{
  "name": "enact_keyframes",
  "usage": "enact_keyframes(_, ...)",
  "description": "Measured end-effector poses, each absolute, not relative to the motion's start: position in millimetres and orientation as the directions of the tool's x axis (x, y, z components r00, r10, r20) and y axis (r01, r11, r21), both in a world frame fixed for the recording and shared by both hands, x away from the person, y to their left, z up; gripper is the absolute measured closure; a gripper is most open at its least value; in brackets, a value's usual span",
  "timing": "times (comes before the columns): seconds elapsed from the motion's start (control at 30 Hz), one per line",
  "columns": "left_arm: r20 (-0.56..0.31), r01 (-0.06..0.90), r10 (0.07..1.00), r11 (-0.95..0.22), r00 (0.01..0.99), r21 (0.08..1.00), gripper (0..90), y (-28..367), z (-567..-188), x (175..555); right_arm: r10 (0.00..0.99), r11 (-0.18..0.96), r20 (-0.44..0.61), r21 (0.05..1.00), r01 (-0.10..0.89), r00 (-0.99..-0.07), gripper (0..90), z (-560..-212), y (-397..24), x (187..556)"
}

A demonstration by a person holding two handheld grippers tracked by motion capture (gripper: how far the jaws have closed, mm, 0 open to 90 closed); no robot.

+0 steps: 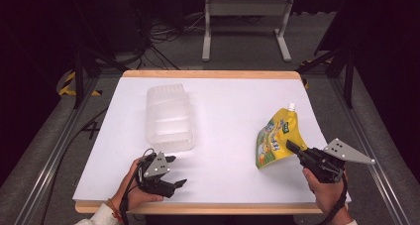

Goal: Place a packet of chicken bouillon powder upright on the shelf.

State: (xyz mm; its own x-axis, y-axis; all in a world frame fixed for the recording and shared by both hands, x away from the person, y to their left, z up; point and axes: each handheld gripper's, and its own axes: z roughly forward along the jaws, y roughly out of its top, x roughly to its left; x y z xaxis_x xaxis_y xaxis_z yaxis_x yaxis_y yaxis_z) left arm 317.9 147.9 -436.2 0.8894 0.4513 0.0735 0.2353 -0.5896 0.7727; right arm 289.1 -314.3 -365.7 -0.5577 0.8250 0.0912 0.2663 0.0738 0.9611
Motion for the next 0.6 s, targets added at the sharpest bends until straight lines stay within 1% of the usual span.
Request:
enact_keyframes(0.03, 0.072, 0.236, 0.452, -0.587, 0.889, 0.774, 19.4, 148, -436, 318, 0.821, 0.090, 0.071, 0.964, 0.251, -0.567, 90.0, -363, -310, 289)
enact_keyframes(0.1, 0.072, 0.235, 0.452, -0.586, 0.889, 0.776, 19.4, 147, -435, 318, 0.817, 0.097, 0.065, 0.964, 0.247, -0.574, 90.0, -362, -309, 289)
enact_keyframes(0.13, 0.078, 0.230, 0.453, -0.585, 0.888, 0.778, 19.5, 147, -434, 318, 0.814, 0.118, 0.039, 0.966, 0.231, -0.580, 90.0, -360, -305, 288)
enact_keyframes(0.3, 0.074, 0.235, 0.460, -0.578, 0.885, 0.781, 20.3, 142, -433, 319, 0.803, 0.134, 0.016, 0.969, 0.207, -0.596, 90.0, -356, -300, 286)
enact_keyframes(0.6, 0.098, 0.200, 0.449, -0.569, 0.888, 0.797, 20.3, 127, -423, 326, 0.758, 0.171, -0.029, 0.973, 0.156, -0.652, 90.0, -345, -290, 285)
